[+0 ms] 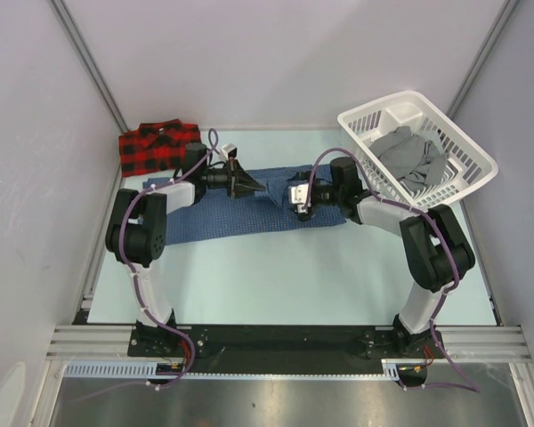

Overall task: Fold and stack the long sleeve shirts
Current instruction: Fold the shirt

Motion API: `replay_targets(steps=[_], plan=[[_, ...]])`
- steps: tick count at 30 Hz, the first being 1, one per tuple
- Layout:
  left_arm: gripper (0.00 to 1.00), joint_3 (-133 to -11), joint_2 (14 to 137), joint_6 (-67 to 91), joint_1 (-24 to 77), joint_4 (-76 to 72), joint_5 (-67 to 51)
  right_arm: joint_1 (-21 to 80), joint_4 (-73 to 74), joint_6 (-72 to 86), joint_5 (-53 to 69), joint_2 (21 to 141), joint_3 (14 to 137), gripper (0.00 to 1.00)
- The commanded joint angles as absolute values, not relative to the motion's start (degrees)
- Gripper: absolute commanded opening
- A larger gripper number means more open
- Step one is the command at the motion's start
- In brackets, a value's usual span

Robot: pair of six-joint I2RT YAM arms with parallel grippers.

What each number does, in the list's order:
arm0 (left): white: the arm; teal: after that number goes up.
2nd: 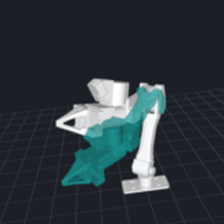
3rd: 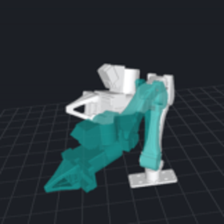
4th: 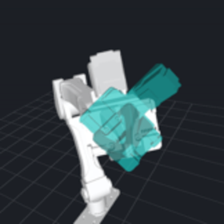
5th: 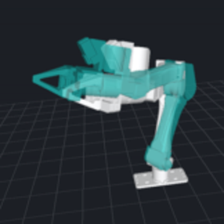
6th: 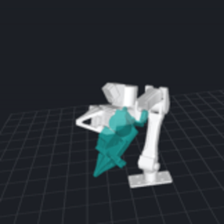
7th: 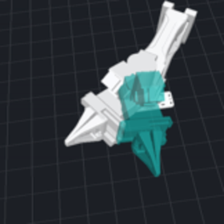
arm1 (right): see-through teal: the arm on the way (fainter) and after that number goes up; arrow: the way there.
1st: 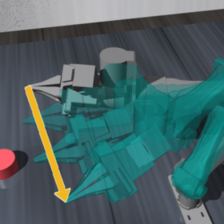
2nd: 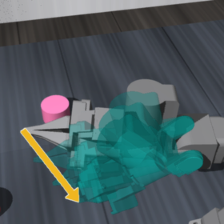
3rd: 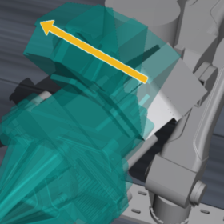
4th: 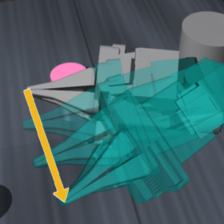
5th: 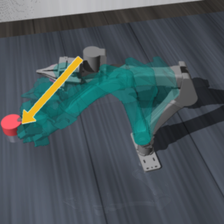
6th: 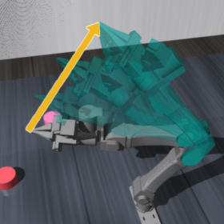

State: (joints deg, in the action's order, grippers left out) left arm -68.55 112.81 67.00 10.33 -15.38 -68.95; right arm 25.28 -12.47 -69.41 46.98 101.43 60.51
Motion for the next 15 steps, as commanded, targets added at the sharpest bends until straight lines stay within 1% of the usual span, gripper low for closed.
replay_targets(steps=[1,2,3,5,9,12,13,14,15], plan=[[0.13,-67.1,109.2,70.8,9.8,-20.5,-70.8,25.9,-20.4,-66.0,45.6,101.0,60.5,0.86],[0.14,-66.3,109.2,71.8,9.8,-22.7,-70.6,26.5,-21.3,-65.1,45.1,101.4,61.2,0.86],[0.18,-65.9,109.4,74.4,9.8,-24.3,-70.8,26.7,-21.0,-65.0,44.9,101.6,61.7,0.86],[0.20,-64.7,109.6,76.8,9.8,-28.9,-70.8,26.9,-22.1,-63.9,45.3,101.3,61.9,0.86],[0.22,-64.2,109.6,77.2,9.8,-28.9,-70.2,28.7,-23.3,-62.0,45.3,100.4,62.1,0.83],[0.22,-64.0,109.4,77.3,9.8,-29.1,-70.3,30.1,-24.0,-62.1,43.7,100.7,62.3,0.67],[0.22,-63.9,109.5,77.4,9.8,-29.3,-70.4,30.1,-23.7,-62.1,43.6,100.8,62.5,0.57],[0.22,-63.8,109.5,77.6,9.8,-29.6,-70.5,30.1,-23.5,-62.0,43.5,101.0,62.9,0.51],[0.22,-63.9,109.4,77.8,9.8,-29.9,-70.7,30.1,-22.9,-62.3,43.5,101.1,63.3,0.41]])
